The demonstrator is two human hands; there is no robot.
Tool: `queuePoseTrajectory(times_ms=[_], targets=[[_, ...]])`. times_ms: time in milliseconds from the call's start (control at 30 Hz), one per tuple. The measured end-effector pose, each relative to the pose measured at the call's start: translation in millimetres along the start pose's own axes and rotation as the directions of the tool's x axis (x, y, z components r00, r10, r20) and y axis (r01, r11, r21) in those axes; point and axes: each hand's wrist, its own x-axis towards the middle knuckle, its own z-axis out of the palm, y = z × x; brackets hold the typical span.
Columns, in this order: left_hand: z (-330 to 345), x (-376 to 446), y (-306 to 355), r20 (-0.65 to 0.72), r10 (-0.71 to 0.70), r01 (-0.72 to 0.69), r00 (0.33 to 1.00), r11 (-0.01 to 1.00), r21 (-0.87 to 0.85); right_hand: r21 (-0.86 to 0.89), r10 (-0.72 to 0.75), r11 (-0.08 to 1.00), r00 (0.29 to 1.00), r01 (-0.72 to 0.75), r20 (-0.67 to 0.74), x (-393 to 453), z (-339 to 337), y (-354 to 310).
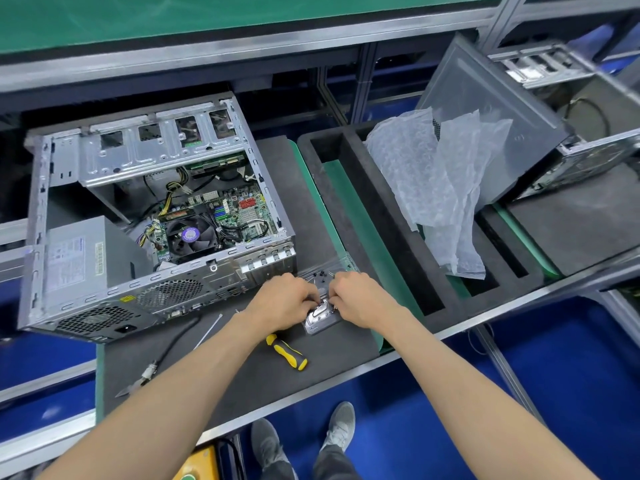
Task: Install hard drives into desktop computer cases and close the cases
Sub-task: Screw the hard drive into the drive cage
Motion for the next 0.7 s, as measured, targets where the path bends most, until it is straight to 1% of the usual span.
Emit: queuePoseTrajectory(times_ms=[67,200,300,400,500,600,700], targets=[[2,3,-2,0.01,0.02,-0.021,1.0,0.994,0.11,0.035,-0.003,0.999,1.0,0.003,0.009,-2,-1,4],[5,4,-2,0.0,0.046,-0.045,0.999,0.977,0.207,0.041,0.007,0.999,1.0,-0.008,0.016,-3,1,12],[7,4,-2,-0.019,0.05,-0.045,0.999,0.977,0.21,0.015,0.019,1.0,1.0,-0.018,-0.003,-3,6,13],[9,5,-2,-0.026,0.045,-0.04,0.999,0.983,0.177,-0.003,-0.005,1.0,1.0,0.005,-0.019,-4,9,12],[10,5,-1,-0.027,0.033,-0.03,0.999,0.993,0.113,0.084,0.01,0.996,1.0,-0.008,-0.028,-6,8,13],[7,5,-3,-0.046,0.009,-0.007,0.999,0.999,0.036,0.264,0.103,0.961,0.993,-0.083,-0.065,-8,4,15],[3,4,-6,-0.04,0.037,-0.036,0.999,0.999,0.03,0.383,0.186,0.912,0.98,-0.146,-0.071,-7,2,16]])
